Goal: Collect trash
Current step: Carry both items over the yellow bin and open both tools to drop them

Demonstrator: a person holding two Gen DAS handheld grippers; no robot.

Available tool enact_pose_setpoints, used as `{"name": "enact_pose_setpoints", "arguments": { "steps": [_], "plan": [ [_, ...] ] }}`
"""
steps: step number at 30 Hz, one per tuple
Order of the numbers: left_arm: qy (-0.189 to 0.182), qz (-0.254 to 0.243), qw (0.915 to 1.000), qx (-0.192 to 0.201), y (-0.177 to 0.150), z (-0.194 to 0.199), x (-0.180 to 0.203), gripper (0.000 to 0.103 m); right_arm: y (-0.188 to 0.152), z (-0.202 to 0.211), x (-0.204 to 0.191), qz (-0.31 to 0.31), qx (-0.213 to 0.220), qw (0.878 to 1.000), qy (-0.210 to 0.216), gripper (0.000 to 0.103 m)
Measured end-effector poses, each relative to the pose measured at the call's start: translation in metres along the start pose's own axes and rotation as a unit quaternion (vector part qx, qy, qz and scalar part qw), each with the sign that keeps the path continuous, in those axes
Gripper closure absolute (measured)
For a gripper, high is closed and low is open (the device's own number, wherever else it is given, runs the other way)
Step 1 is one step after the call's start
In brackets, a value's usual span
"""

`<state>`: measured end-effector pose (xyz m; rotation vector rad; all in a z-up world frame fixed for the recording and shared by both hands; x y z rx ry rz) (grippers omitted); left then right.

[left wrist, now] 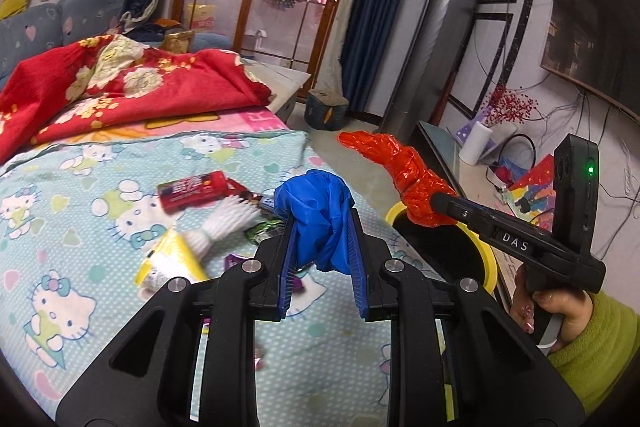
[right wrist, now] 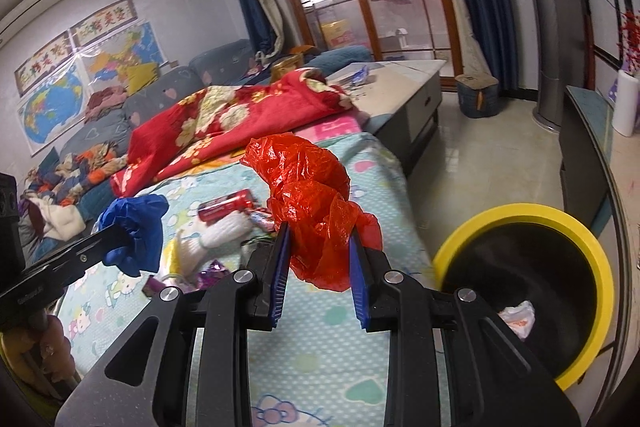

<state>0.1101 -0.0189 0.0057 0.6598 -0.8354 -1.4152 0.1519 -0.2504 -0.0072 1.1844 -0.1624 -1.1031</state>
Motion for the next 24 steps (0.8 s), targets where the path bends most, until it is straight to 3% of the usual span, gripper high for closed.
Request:
{"name": "enact_pose_setpoints", "arguments": {
  "steps": [24],
  "plan": [
    [-0.053, -0.057, 0.9970, -0.004, 0.005, -0.025, 0.079, 0.086, -0.010, 0.061, 0.081, -0.067, 0.045, 0.993, -0.086, 0.077]
  ]
}}
Point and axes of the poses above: each gripper's, at about its wrist camera, not at the fingertips, and z roughly against the way its jaws point, x to its right, y to its top, the point moved 3 cm from there along -z, roughly the way its jaws point, and after that the axes turned 15 degrees about y, right-handed, at the moved point
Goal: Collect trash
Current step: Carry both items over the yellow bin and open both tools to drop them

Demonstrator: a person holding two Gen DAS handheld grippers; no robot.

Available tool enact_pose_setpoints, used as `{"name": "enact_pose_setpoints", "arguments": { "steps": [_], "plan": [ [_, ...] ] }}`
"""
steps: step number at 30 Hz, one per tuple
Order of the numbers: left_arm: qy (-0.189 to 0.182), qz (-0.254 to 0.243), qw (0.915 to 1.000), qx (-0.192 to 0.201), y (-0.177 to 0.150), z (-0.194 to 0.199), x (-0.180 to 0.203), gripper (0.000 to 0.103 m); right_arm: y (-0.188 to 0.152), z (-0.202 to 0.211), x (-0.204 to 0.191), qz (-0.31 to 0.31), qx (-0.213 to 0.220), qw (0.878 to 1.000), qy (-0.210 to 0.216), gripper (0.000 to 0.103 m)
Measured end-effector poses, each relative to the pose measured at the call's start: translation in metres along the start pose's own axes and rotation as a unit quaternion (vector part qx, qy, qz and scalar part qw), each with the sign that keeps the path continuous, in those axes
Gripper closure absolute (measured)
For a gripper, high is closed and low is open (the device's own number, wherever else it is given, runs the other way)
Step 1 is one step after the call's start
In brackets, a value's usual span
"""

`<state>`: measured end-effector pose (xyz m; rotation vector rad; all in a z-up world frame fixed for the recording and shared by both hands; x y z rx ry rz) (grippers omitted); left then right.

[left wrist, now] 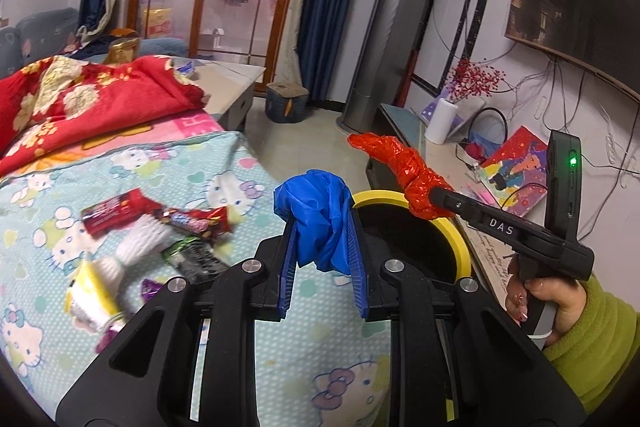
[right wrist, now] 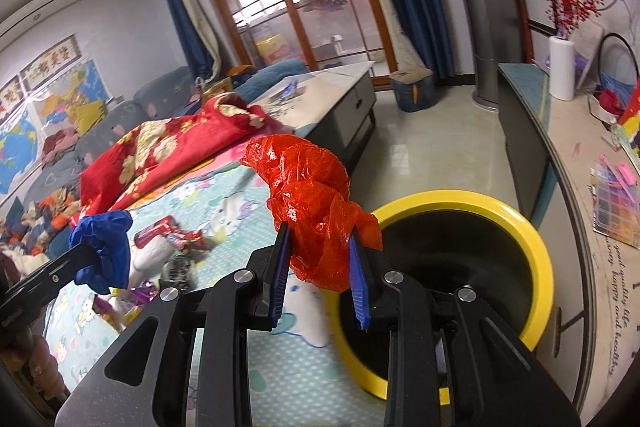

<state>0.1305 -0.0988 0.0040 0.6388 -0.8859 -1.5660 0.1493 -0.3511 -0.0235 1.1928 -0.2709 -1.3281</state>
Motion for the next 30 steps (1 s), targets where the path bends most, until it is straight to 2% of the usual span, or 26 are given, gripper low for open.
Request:
{"name": "enact_pose_setpoints", "arguments": {
  "steps": [10, 21, 30],
  "plan": [
    [-0.028, -0.026, 0.9993, -0.003, 0.003, -0.015, 0.042, 0.086, -0.004, 0.016, 0.043, -0.038, 0.009, 0.998, -0.042, 0.077],
    [-0.065, -0.037, 0.9966, -0.036, -0.006, -0.042, 0.083, 0.086, -0.016, 0.033, 0.088, -0.088, 0.015, 0.993, -0.073, 0.077],
    [-0.075, -0.044, 0.9943, -0.062, -0.014, -0.066, 0.100, 0.086, -0.025, 0.035, 0.111, -0.115, 0.009, 0.990, -0.085, 0.076]
  ]
}}
Point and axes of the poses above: each gripper's, at about its wrist camera, not at the fingertips, and z roughly against the way its jaws point, x to its right, y to its top, the point moved 3 cm from there along -z, roughly the way its jaws point, and after that the axes turned 15 degrees about y, right-handed, at the moved point
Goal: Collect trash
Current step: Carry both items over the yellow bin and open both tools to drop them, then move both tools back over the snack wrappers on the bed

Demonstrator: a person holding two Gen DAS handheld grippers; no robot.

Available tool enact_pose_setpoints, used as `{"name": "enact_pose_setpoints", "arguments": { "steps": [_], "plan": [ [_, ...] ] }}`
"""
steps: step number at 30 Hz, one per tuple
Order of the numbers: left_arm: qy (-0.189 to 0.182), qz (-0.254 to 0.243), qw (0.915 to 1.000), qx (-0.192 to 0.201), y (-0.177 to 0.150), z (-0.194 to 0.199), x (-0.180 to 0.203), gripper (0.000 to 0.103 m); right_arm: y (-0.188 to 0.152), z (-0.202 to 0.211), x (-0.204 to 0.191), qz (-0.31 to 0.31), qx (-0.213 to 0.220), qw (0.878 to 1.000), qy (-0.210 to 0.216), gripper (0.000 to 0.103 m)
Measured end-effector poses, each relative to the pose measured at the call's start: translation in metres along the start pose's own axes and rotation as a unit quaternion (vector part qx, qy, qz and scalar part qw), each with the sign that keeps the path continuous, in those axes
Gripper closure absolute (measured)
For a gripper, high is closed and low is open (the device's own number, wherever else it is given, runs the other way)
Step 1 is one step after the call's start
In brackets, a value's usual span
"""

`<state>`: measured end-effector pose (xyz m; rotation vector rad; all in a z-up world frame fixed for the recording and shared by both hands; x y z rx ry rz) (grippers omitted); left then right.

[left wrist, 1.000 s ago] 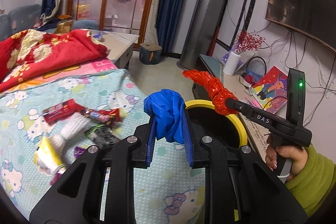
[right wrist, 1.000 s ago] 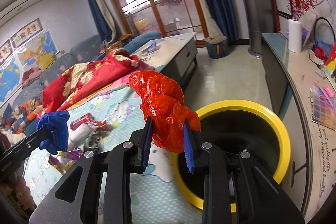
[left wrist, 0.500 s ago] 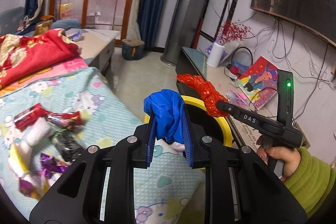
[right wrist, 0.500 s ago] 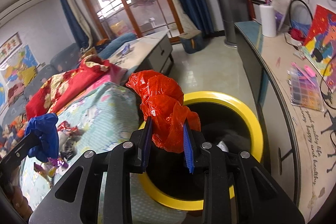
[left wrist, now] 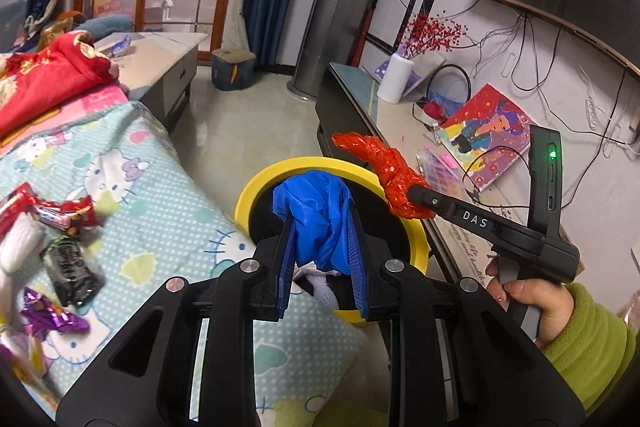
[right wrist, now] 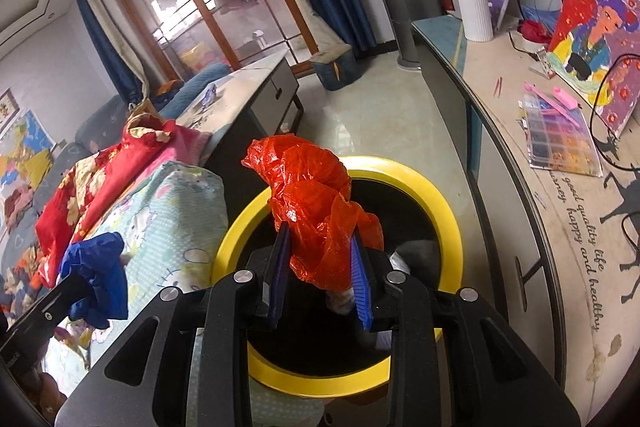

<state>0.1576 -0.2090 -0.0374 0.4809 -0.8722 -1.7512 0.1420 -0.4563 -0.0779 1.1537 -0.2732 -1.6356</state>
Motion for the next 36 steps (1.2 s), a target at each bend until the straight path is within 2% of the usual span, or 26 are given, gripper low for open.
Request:
{"name": "enact_pose_setpoints", "arguments": {
  "steps": [6, 7, 9, 10, 11, 13, 14, 16, 22, 36],
  "plan": [
    [0.000, -0.011, 0.9998, -0.016, 0.002, -0.023, 0.010, 0.085, -0.003, -0.004, 0.006, -0.011, -0.006, 1.000, -0.002, 0.075],
    [0.003, -0.014, 0.9998, -0.015, 0.002, -0.027, 0.011, 0.084, -0.003, -0.005, 0.007, -0.012, -0.008, 1.000, -0.001, 0.072],
    [0.008, -0.019, 0.9997, -0.011, 0.005, -0.034, 0.012, 0.068, -0.004, -0.007, 0.009, -0.016, -0.011, 1.000, 0.000, 0.059],
    [0.009, -0.018, 0.9998, -0.009, 0.006, -0.038, 0.011, 0.053, -0.004, -0.007, 0.010, -0.019, -0.011, 1.000, -0.002, 0.052],
    [0.012, -0.012, 0.9998, -0.007, 0.007, -0.040, 0.009, 0.045, -0.004, -0.007, 0.011, -0.021, -0.009, 1.000, -0.004, 0.051],
    [0.009, -0.002, 0.9999, -0.009, 0.008, -0.041, 0.005, 0.042, -0.004, -0.006, 0.013, -0.024, -0.008, 1.000, -0.008, 0.045],
    [0.009, 0.001, 0.9999, -0.010, 0.008, -0.041, 0.004, 0.034, -0.004, -0.006, 0.014, -0.026, -0.006, 1.000, -0.010, 0.041],
    [0.014, 0.004, 0.9999, -0.006, 0.007, -0.037, 0.001, 0.025, -0.004, -0.005, 0.015, -0.027, -0.001, 1.000, -0.013, 0.039],
    [0.032, 0.013, 0.9994, 0.005, 0.004, -0.023, -0.010, 0.014, -0.004, -0.006, 0.010, -0.019, 0.000, 1.000, -0.011, 0.037],
    [0.069, 0.032, 0.9965, 0.036, 0.006, 0.013, -0.039, 0.014, -0.002, -0.003, -0.021, 0.022, 0.003, 1.000, -0.001, 0.036]
  ]
}}
Point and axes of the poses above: each gripper's, at about its wrist camera, not at the fingertips, and z roughly against the way its jaws point, x to its right, y to its top, the point moved 3 cm from there along -z, roughly the way its jaws point, and after that the axes turned 15 degrees about y, right-handed, at the moved point
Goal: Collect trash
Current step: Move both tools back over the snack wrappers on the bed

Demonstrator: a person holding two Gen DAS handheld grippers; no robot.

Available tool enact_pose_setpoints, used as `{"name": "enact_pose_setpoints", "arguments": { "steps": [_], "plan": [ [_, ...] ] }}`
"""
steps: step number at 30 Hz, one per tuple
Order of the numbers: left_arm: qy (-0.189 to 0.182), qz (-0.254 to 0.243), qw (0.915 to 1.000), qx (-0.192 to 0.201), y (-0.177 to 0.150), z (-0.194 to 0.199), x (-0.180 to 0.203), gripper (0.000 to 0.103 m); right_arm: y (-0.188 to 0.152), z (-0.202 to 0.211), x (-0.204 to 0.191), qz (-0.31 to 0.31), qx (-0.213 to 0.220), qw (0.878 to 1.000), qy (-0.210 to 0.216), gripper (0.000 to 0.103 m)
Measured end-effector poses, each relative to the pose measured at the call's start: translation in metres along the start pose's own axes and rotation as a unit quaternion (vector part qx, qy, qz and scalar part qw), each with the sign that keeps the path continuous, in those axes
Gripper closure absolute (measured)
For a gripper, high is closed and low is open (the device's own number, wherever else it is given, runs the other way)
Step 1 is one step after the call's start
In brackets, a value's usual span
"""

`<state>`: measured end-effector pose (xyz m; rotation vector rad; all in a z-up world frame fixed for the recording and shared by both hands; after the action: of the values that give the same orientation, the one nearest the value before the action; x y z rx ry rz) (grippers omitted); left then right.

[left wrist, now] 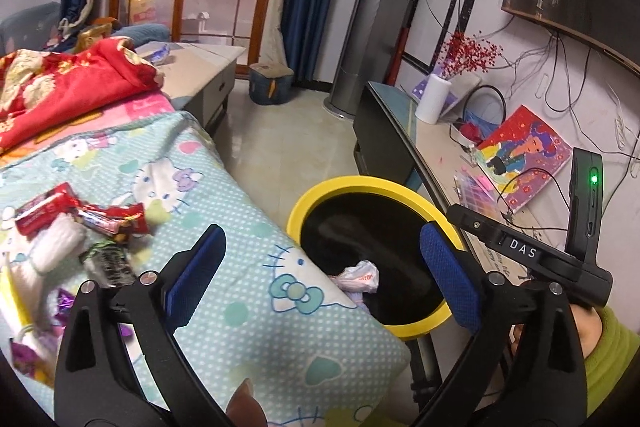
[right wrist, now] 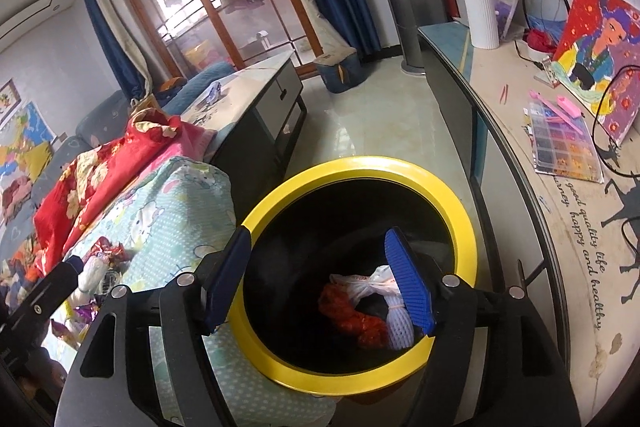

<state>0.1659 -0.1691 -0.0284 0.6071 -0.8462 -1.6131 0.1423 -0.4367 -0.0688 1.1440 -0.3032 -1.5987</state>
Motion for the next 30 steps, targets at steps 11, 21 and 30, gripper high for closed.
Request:
{"name": "enact_pose_setpoints", "arguments": {
  "steps": [11, 21, 30],
  "plan": [
    [0.026, 0.019, 0.9988, 0.036, 0.005, 0.028, -0.026, 0.013, -0.002, -0.001, -0.040, 0.042, -0.007, 0.999, 0.026, 0.036],
    [0.051, 0.048, 0.9962, 0.051, 0.002, 0.045, -0.057, 0.014, -0.012, -0.008, -0.079, 0.082, -0.023, 0.995, 0.052, 0.036],
    [0.077, 0.062, 0.9926, 0.071, 0.001, 0.062, -0.080, 0.013, -0.024, -0.014, -0.112, 0.117, -0.039, 0.989, 0.076, 0.036]
  ]
}}
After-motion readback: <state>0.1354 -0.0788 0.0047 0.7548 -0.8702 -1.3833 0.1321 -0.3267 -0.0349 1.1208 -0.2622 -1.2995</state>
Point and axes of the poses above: each gripper's, at about its wrist camera, not at the fingertips, and z roughly against the way its jaws point, x to its right, y to its top, the point moved 3 cm from there along -z, roughly the way its jaws point, and after that the axes turned 15 degrees about y, right-handed, at the moved point
